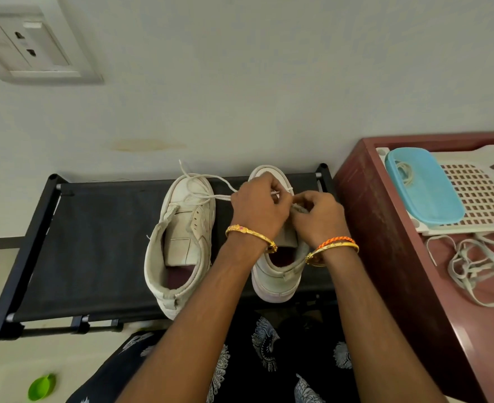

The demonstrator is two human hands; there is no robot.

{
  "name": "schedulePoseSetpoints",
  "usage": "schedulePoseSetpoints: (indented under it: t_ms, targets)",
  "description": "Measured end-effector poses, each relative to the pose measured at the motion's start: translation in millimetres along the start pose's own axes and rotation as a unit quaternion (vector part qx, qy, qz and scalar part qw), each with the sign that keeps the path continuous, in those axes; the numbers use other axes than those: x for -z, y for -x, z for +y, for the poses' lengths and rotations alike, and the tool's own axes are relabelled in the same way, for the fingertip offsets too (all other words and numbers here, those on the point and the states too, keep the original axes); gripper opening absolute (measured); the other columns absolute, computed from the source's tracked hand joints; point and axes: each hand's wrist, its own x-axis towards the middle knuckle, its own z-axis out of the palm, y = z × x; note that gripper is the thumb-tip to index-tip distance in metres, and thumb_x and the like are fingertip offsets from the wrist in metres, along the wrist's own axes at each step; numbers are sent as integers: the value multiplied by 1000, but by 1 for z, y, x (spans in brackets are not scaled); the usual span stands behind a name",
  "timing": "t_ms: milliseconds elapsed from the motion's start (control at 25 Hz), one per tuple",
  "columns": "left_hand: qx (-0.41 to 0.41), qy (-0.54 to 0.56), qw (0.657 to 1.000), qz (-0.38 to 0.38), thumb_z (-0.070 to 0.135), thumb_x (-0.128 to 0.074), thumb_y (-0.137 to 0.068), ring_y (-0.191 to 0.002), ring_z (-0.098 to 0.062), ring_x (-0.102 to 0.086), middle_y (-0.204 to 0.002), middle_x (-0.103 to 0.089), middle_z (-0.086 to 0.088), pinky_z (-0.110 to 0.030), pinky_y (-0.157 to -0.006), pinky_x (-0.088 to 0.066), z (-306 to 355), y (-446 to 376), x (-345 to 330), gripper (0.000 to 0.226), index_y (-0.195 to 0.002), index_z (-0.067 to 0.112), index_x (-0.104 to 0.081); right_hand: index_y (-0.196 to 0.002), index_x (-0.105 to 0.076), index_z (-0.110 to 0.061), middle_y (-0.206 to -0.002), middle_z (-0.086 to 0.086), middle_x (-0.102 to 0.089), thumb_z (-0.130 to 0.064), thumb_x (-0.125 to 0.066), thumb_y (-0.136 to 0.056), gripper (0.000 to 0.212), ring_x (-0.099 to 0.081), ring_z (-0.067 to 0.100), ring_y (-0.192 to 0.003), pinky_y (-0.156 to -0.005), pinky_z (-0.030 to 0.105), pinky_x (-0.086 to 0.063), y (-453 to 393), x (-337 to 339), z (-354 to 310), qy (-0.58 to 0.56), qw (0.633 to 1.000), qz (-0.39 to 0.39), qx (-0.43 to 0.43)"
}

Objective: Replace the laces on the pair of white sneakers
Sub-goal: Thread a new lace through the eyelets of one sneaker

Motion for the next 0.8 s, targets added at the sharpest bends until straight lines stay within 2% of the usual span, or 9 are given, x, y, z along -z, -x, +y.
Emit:
schedulePoseSetpoints:
  t_ms: [80,160,240,320,440,560,680,800]
  targets:
    - [13,-43,999,-13,22,-57,-91,-93,-19,-60,-92,-67,-2,-42,-95,-43,2,-2,-6,12,-95,14,-65,-109,-68,-9,-98,6,-66,-17,-59,-88,24,-57,14,-87,-74,24,-44,1,1,-2,7,1000,4,6]
    - [40,-39,998,-15,21,-58,-91,-98,-21,-61,-101,-69,-5,-42,-97,-44,2,-2,-10,18,-102,12,-68,-102,-71,-13,-85,0,-64,-19,-62,-87,19,-58,12,-79,-66,20,-44,1,4,-1,-10,1000,18,-10]
    - [69,-18,997,-19,20,-59,-91,-97,-21,-62,-103,-69,-7,-33,-94,-47,2,-1,-11,19,-103,11,-70,-95,-72,-18,-77,-7,-61,-21,-65,-85,13,-57,7,-72,-57,15,-41,0,6,2,-42,998,28,-42]
    - [96,-12,995,-30,20,-60,-90,-97,-17,-62,-107,-68,-7,-19,-83,-43,3,0,-12,20,-105,12,-71,-91,-72,-19,-76,-8,-62,-21,-65,-85,10,-55,2,-71,-56,13,-38,-4,7,5,-81,993,23,-82]
    - [123,-14,992,-31,22,-61,-89,-91,-8,-54,-111,-67,-5,-14,-73,-36,7,0,-11,20,-103,13,-72,-93,-72,-15,-86,-2,-67,-16,-65,-84,11,-59,6,-81,-64,18,-41,-8,8,6,-153,980,10,-127]
    - [126,-45,990,-40,24,-59,-90,-95,-13,-58,-110,-67,-4,-16,-74,-37,9,-1,-13,21,-104,14,-72,-93,-72,-12,-89,2,-68,-10,-64,-85,11,-61,16,-92,-77,28,-45,-10,9,8,-192,969,-3,-153]
    - [121,-74,989,-51,24,-57,-92,-83,-11,-54,-106,-68,-4,-17,-73,-38,9,-2,-16,22,-105,15,-71,-94,-71,-11,-93,3,-67,-9,-63,-86,12,-60,18,-96,-86,33,-48,-12,11,8,-199,965,-17,-167]
    - [111,-83,989,-56,23,-56,-93,-77,-8,-48,-104,-69,-5,-17,-74,-39,10,-2,-18,23,-107,15,-71,-98,-71,-11,-94,1,-66,-8,-63,-86,15,-58,15,-95,-83,30,-45,-14,13,9,-198,966,-29,-165]
